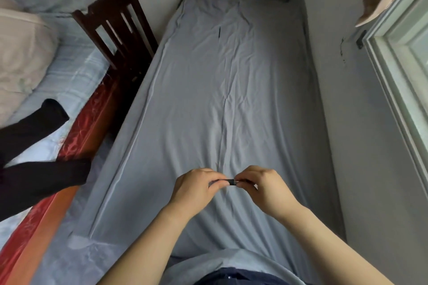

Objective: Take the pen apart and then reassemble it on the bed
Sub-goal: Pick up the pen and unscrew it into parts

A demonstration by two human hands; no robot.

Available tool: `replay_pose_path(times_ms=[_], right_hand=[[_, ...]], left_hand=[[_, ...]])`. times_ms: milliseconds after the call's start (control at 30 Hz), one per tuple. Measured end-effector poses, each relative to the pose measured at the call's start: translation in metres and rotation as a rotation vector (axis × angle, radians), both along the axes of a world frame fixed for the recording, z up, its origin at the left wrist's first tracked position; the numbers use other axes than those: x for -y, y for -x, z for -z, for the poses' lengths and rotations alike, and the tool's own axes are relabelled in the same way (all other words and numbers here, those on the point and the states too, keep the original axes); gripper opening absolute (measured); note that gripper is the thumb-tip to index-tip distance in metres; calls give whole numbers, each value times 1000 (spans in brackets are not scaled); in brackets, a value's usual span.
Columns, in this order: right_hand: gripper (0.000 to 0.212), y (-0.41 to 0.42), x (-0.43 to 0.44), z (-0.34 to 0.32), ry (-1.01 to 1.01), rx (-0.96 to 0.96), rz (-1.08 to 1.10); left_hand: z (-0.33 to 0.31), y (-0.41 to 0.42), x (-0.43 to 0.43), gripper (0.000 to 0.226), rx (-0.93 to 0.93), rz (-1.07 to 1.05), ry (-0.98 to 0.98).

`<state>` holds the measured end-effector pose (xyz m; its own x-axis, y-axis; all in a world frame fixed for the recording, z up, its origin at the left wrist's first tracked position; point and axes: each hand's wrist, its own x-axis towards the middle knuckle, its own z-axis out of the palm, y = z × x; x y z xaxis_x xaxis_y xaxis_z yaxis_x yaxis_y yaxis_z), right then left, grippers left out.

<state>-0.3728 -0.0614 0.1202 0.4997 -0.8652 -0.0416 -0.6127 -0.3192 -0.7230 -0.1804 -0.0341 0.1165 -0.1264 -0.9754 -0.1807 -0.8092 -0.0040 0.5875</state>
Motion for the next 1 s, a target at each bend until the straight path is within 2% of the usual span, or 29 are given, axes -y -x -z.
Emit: replay_pose_path(times_ms=[200,333,467,567,733,800,900,1000], right_hand=[[11,-12,4,7,41,19,-63],[8,4,15,16,63,-28,19],[9,25,28,35,-50,-171,61],[12,4,25,52,-112,-153,109],[28,-13,14,87,-201,-128,186],[37,-6,5,102,-193,-189,160],[58,15,-13,125,-155,-386,144],[59,32,-26,137,-123,-425,140]], left_hand=[[0,-10,0,15,6,-4,-26],[-1,-40,-4,19,136,-87,-29],[-1,-73,-6,11,136,-155,-101],[0,-55,-1,9,122,-147,-89],[21,-49,-13,6,54,-216,-128],[30,-49,-19,6,36,-197,-154],[41,-45,-23,8,37,-158,-182],[47,-37,-23,8,35,-110,-211]])
